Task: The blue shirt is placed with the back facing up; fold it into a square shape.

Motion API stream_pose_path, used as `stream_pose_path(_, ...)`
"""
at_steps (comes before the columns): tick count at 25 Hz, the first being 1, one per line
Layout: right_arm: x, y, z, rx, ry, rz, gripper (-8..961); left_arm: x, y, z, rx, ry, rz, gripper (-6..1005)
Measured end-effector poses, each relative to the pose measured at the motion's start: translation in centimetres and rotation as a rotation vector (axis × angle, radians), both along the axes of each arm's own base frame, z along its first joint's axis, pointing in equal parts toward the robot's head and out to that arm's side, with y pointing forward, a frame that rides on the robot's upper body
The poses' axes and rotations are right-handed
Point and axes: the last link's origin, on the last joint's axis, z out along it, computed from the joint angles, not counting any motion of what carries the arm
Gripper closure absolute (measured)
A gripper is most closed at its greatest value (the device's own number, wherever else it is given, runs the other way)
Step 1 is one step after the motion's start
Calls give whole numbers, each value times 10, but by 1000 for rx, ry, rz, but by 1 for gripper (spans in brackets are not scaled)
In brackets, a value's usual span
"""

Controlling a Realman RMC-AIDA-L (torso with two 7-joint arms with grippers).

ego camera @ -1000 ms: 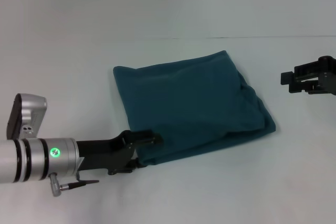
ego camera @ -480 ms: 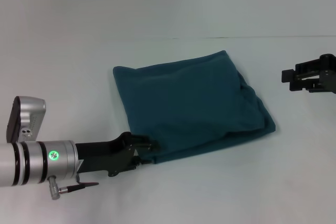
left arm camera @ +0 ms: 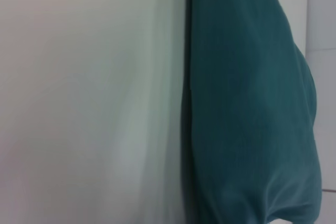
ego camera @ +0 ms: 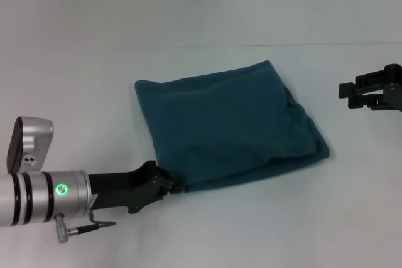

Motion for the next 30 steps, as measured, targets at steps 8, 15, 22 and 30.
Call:
stream_pose_path(8, 2, -1, 0, 0, 2, -8, 527, -13, -10, 13, 10, 7, -13, 974)
stream_pose_path(15, 3, -2, -1, -2, 2, -11, 526, -29, -11, 31, 19, 39, 10, 973)
stream_pose_path(22, 2, -3, -2, -4, 4, -2, 527, -30, -13, 38, 9, 32, -11, 920)
stream_pose_path(30, 2, -4, -1, 8, -5, 59, 505, -44, -22, 84, 76, 49, -85, 815)
